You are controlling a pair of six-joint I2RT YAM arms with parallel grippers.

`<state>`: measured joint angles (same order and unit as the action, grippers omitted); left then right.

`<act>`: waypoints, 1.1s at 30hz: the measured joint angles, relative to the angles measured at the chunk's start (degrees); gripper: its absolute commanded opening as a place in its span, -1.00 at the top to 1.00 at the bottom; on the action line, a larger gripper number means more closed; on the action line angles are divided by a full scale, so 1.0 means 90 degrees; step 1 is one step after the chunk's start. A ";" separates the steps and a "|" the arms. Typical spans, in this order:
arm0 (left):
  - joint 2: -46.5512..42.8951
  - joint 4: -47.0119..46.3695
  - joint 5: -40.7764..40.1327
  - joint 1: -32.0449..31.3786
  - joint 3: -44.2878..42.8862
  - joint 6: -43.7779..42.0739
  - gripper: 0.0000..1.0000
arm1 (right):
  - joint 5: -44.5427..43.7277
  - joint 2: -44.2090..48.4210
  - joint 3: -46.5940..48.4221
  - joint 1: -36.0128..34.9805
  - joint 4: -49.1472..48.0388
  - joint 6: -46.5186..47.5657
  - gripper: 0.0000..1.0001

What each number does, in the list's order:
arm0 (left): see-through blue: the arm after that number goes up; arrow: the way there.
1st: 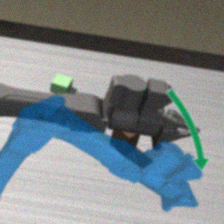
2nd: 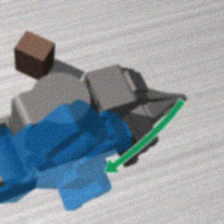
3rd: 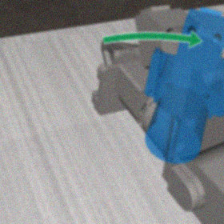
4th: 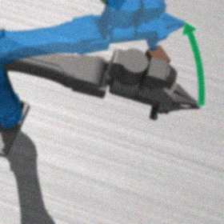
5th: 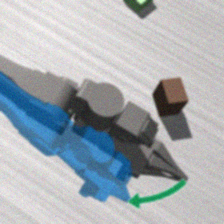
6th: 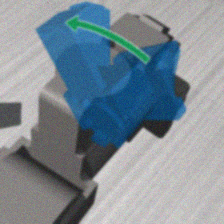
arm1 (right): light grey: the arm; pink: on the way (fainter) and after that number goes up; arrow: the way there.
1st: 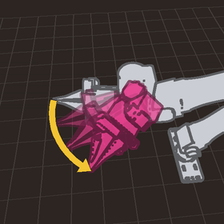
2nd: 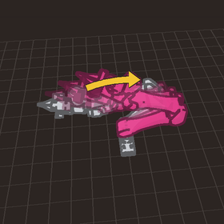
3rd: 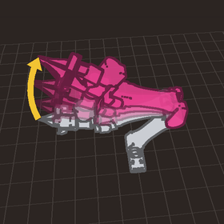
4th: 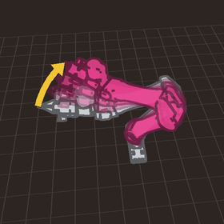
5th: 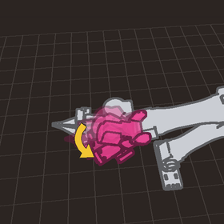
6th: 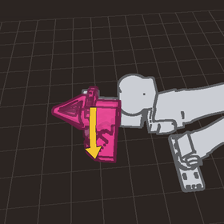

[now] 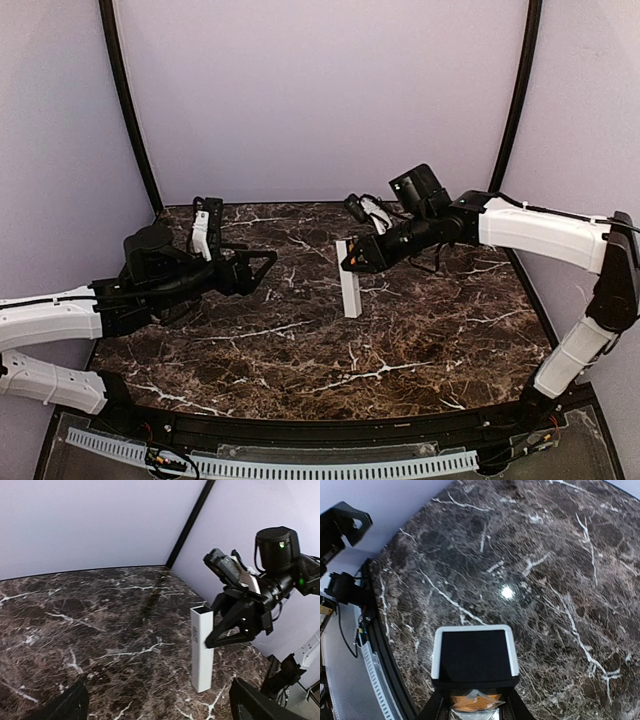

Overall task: Load the batteries into the remote control
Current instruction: Place the remote control at the center of the board.

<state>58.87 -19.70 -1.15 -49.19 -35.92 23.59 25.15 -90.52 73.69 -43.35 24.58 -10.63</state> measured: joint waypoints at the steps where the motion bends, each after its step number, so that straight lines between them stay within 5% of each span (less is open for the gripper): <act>1: -0.0063 0.0170 -0.0126 0.0097 0.0046 0.0063 -0.97 | -0.0194 -0.0187 0.0194 -0.0044 0.0316 0.0087 0.86; 14: -0.0695 0.0920 -0.0714 0.0495 0.0607 0.0391 -0.97 | -0.2336 -0.1756 0.1246 -0.1056 0.1732 0.0617 0.99; 33: -0.0697 0.0925 -0.0748 0.0580 0.0675 0.0403 -0.97 | -0.2606 -0.3109 0.2322 -0.1226 0.2042 0.1066 0.95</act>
<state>52.60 -11.38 -7.88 -43.97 -29.85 27.22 1.69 -118.50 94.59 -54.39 42.96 -1.04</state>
